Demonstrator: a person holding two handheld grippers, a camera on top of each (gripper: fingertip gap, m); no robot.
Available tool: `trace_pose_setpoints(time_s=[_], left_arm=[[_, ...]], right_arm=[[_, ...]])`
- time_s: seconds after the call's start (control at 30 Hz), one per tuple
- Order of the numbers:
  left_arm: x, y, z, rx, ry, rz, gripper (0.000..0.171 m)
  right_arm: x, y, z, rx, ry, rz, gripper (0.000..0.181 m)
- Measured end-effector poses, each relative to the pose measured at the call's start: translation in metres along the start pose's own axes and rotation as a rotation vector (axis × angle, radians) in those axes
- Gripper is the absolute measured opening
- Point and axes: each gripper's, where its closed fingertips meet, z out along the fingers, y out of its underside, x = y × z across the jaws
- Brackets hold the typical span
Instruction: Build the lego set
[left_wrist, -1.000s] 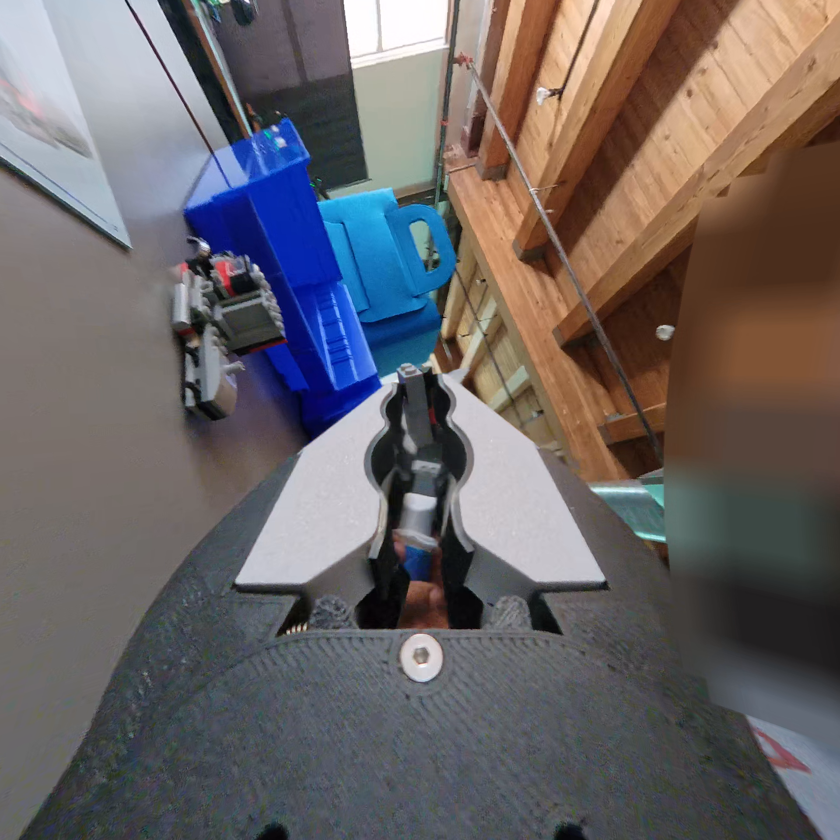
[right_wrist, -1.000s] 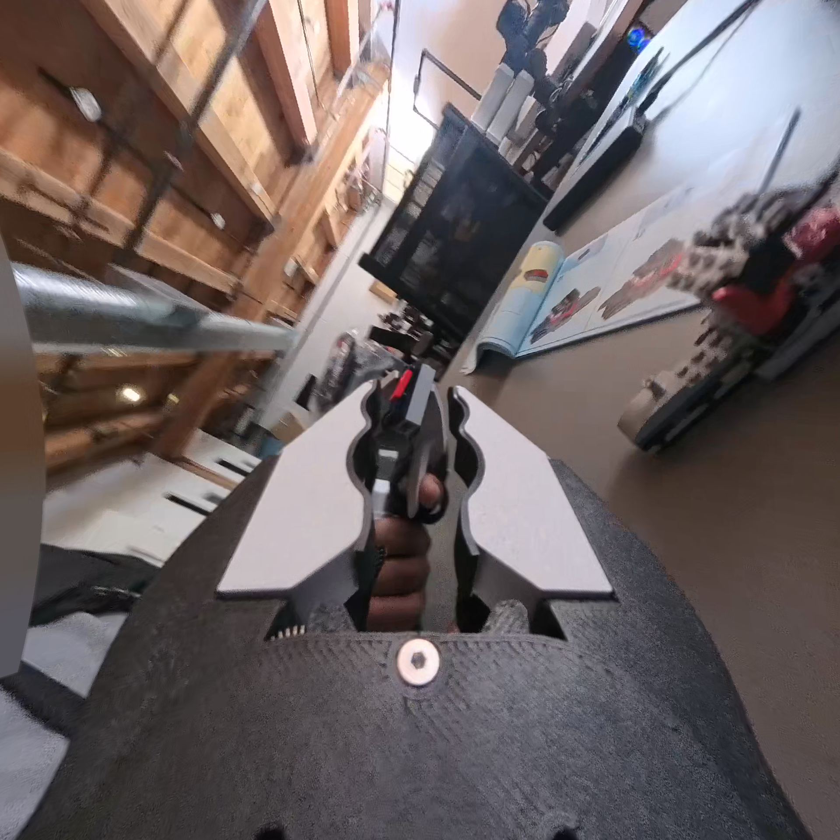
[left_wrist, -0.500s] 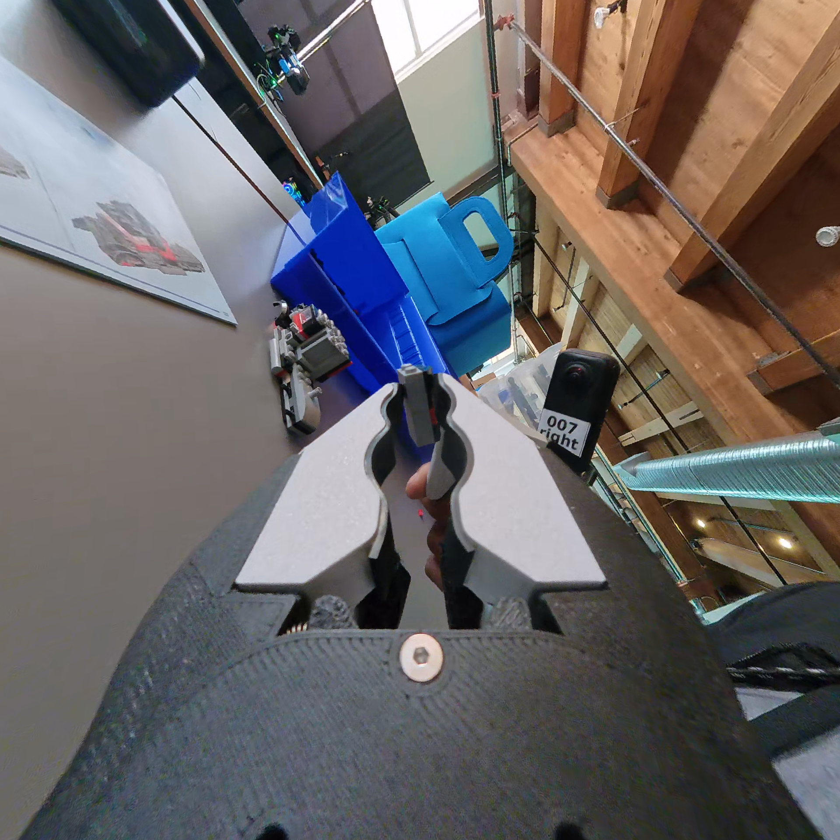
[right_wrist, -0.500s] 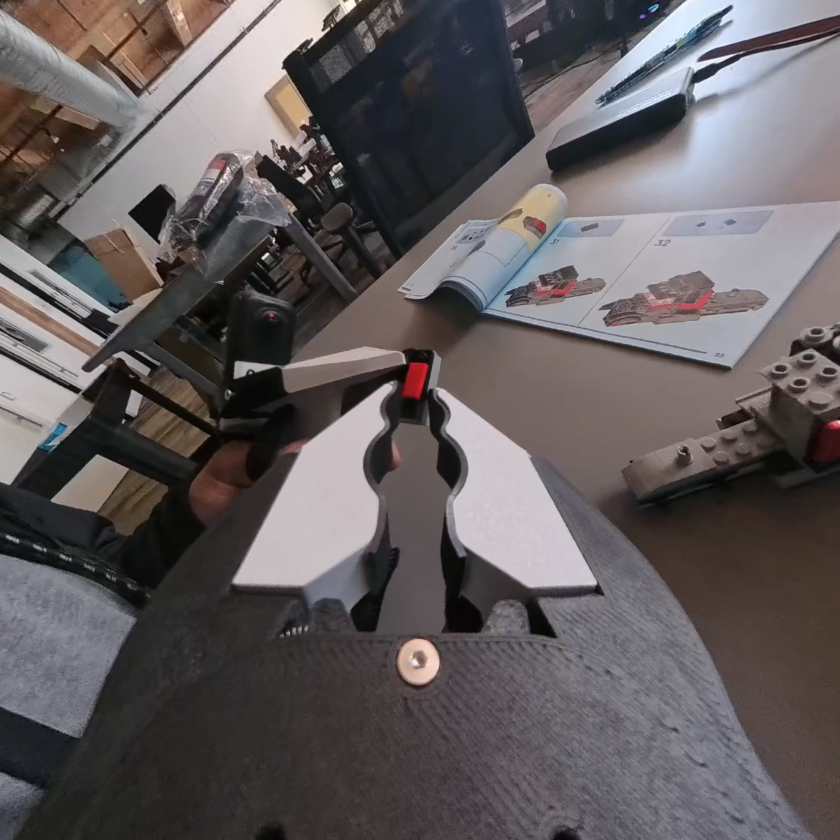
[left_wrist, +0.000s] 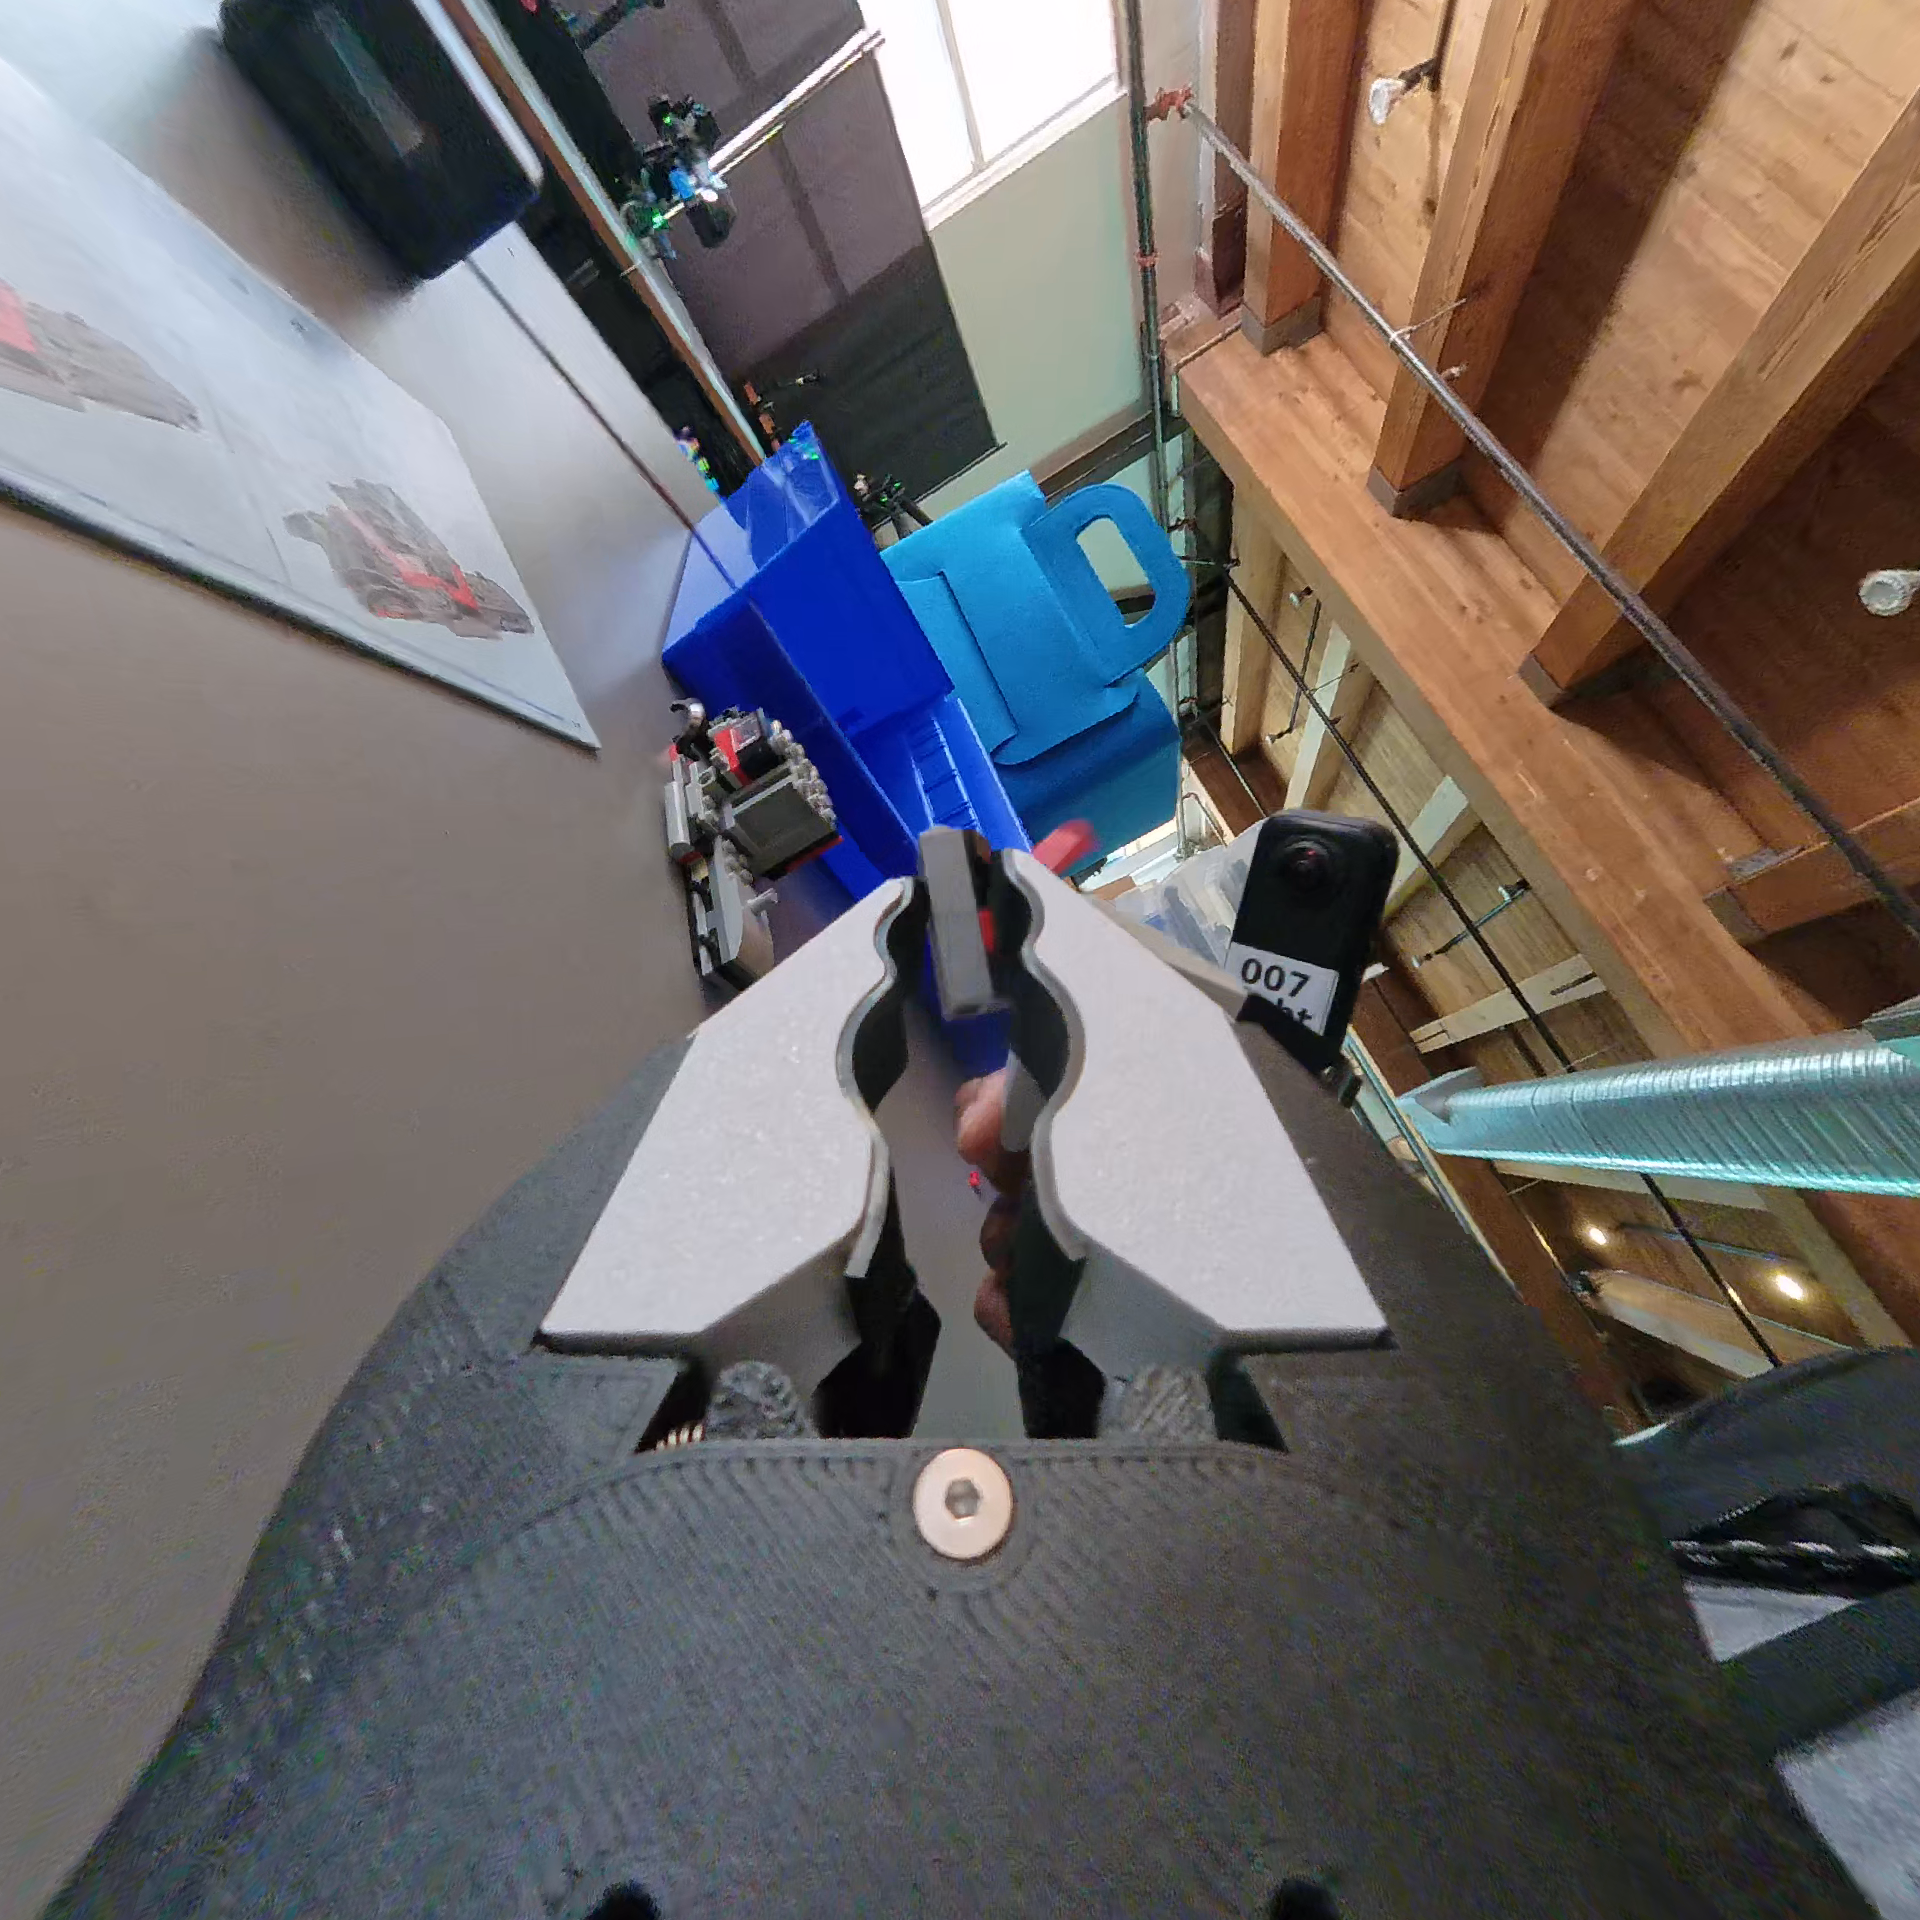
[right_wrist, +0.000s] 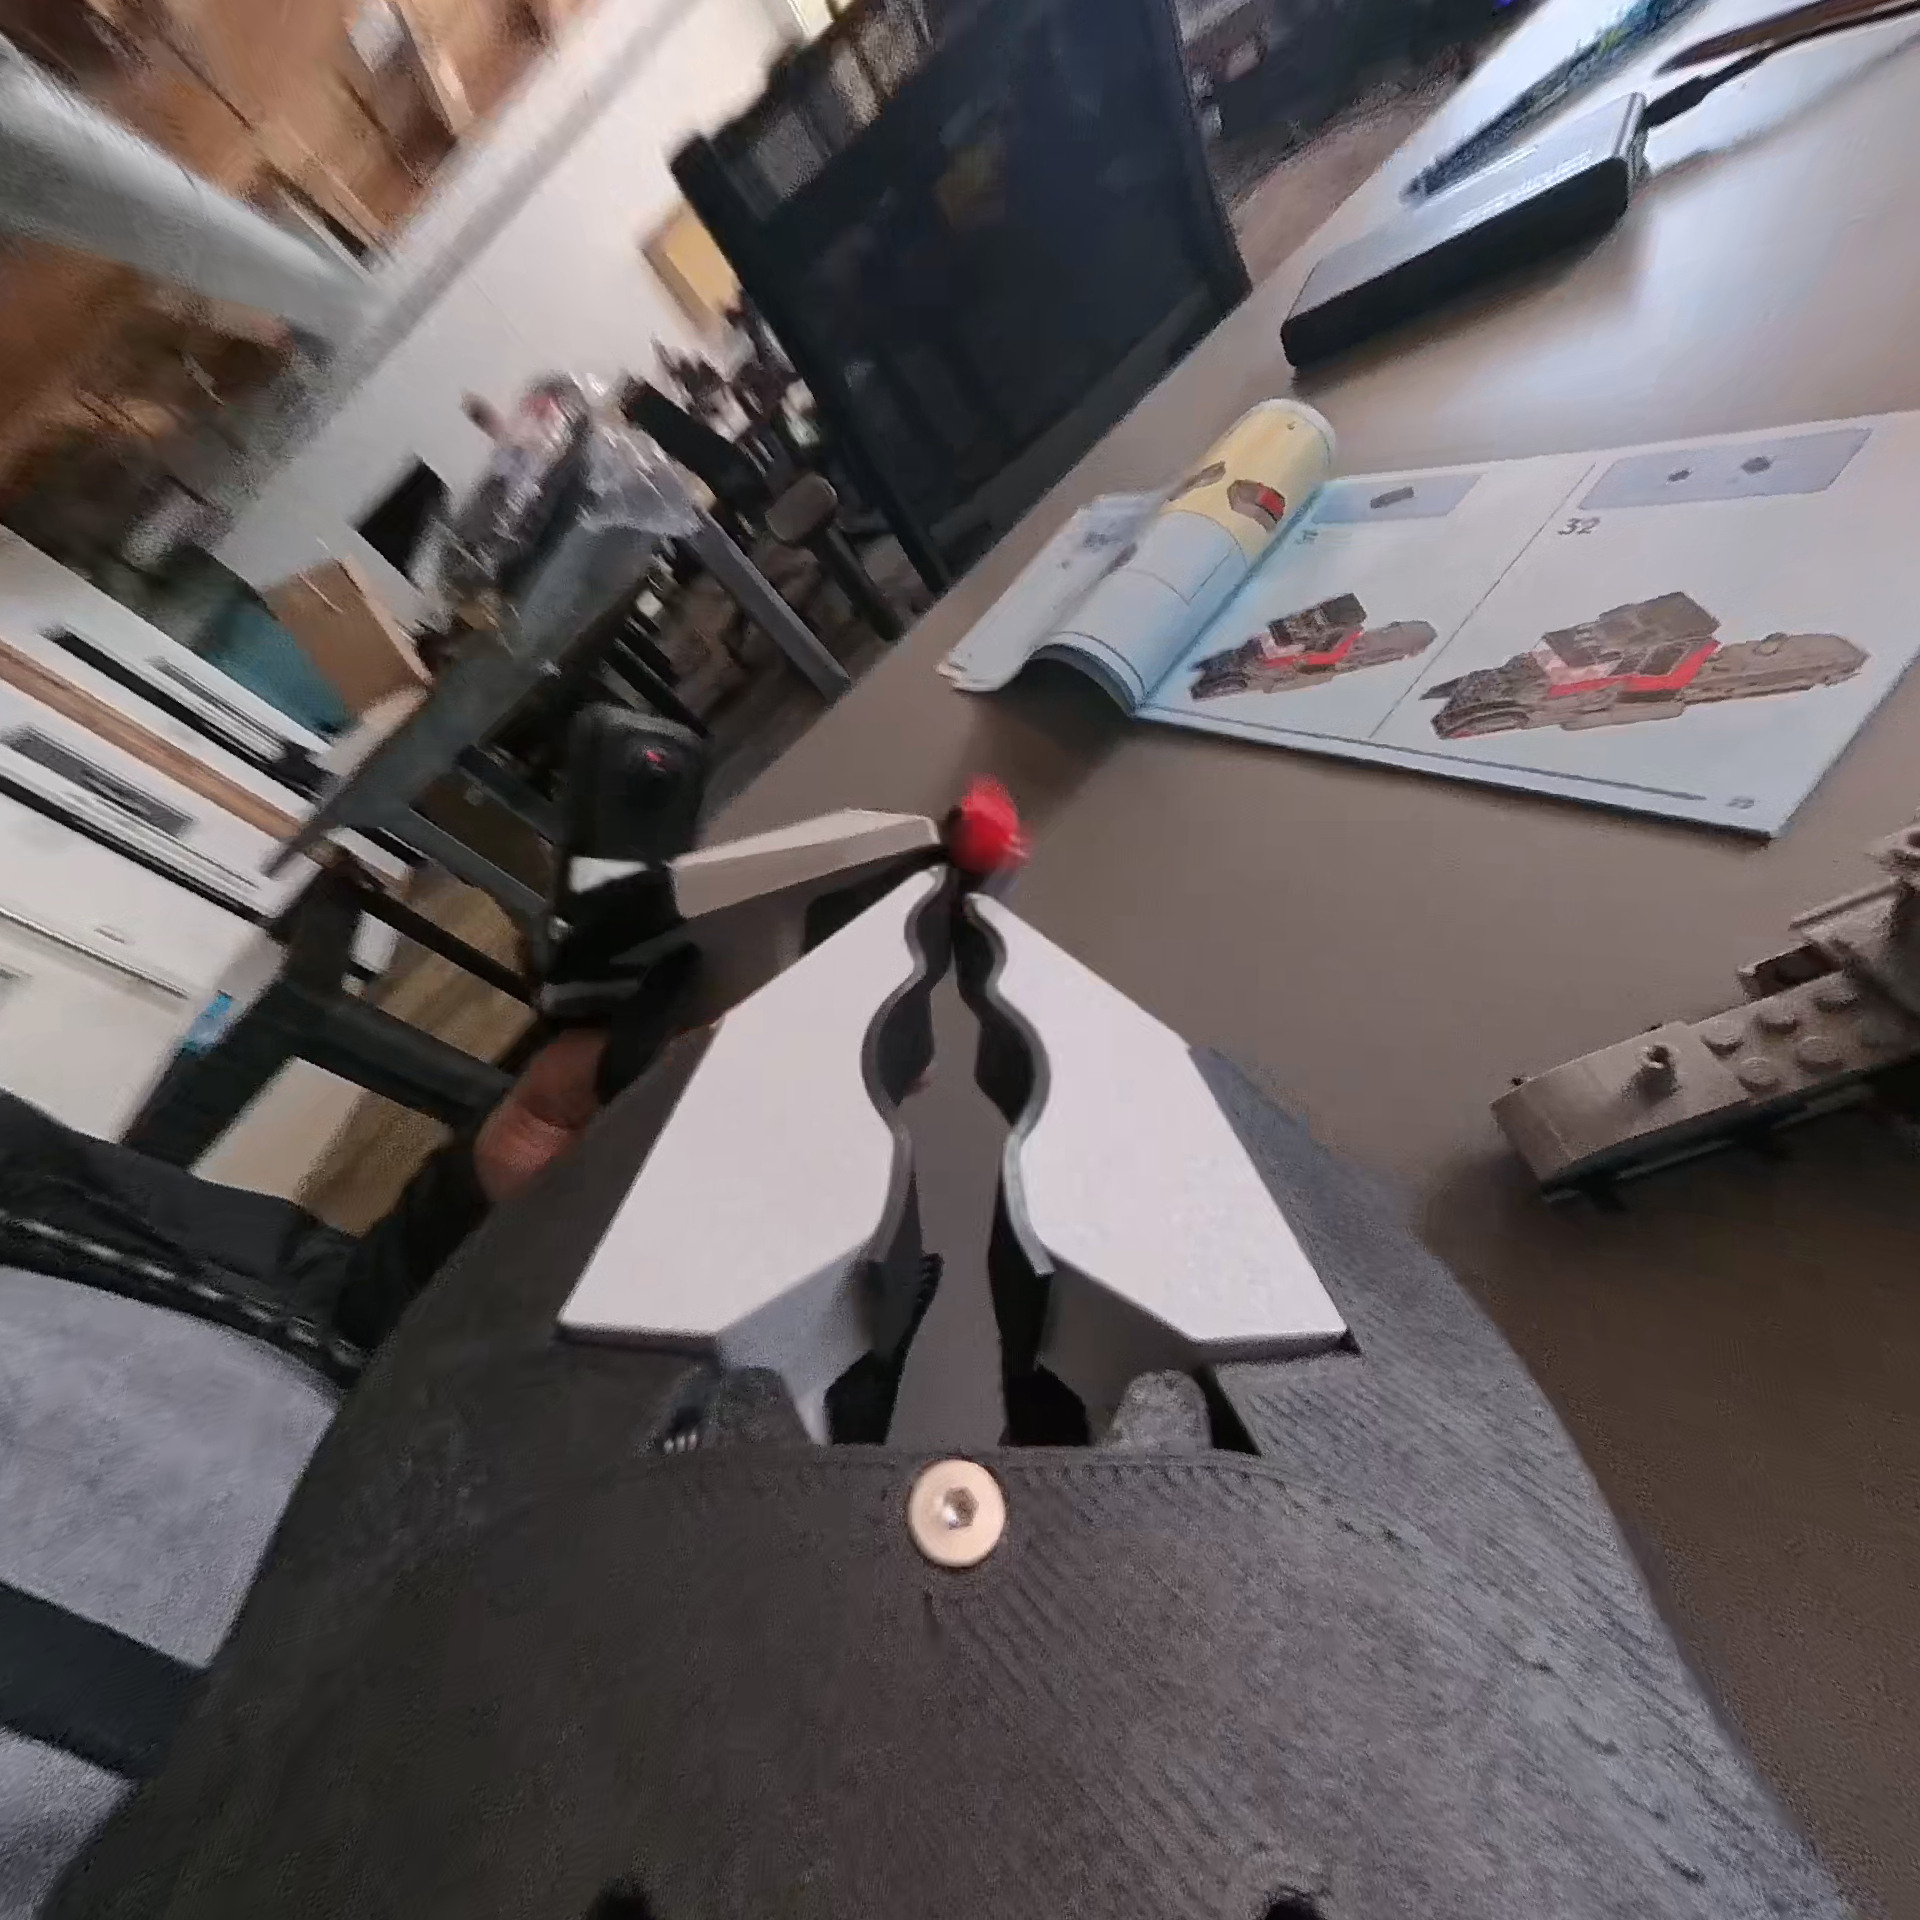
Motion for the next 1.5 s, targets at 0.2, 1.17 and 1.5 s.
trace_pose_setpoints(time_s=[0.2, 1.17, 1.5], left_arm=[[-0.009, 0.0, 0.0, 0.002, -0.027, -0.06, 0.014], [-0.012, 0.023, 0.039, -0.063, -0.068, -0.038, 0.014], [-0.014, 0.026, 0.042, -0.082, -0.079, -0.045, 0.014]], right_arm=[[0.008, 0.004, 0.003, 0.007, 0.003, 0.066, 0.0], [0.09, 0.019, -0.245, 0.463, 0.534, 0.125, 0.009], [0.068, 0.124, -0.252, -0.288, 0.684, -0.029, 0.024]])
